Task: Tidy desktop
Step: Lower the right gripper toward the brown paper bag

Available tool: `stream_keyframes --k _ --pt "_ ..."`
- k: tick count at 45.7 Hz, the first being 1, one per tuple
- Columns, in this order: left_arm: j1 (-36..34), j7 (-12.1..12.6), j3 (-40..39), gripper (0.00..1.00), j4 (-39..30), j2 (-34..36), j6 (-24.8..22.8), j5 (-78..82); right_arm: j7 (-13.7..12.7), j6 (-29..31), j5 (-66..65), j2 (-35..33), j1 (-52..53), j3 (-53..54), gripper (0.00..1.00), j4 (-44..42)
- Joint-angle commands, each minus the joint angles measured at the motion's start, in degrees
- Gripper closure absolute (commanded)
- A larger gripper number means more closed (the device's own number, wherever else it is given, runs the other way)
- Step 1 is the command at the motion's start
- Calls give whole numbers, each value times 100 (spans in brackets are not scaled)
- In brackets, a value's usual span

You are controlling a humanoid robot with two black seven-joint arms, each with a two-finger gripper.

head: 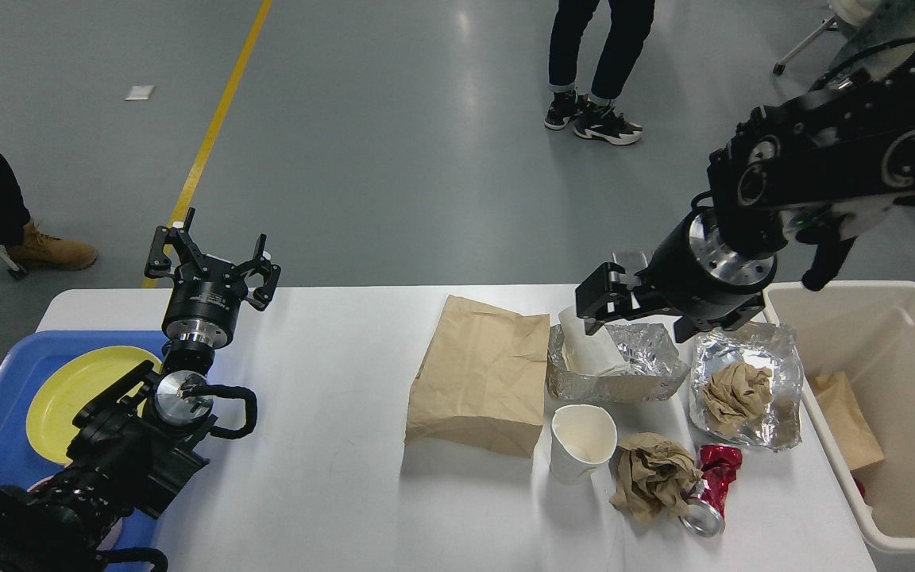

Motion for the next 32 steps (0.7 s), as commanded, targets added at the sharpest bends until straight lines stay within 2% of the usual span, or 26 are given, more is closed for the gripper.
stream_keyframes --k 1,9,19,32 --pt "0 0 0 4 0 0 0 -1 0 -17 446 9 -998 579 0 -727" --pt "0 0 0 4 0 0 0 -1 -9 -175 640 35 -1930 887 0 -1527" --pt "0 0 0 4 0 0 0 -1 0 -386 456 193 -2563 905 0 -1924" --pt "0 0 0 4 0 0 0 -1 8 -483 -1082 501 -3073 1300 0 -2055"
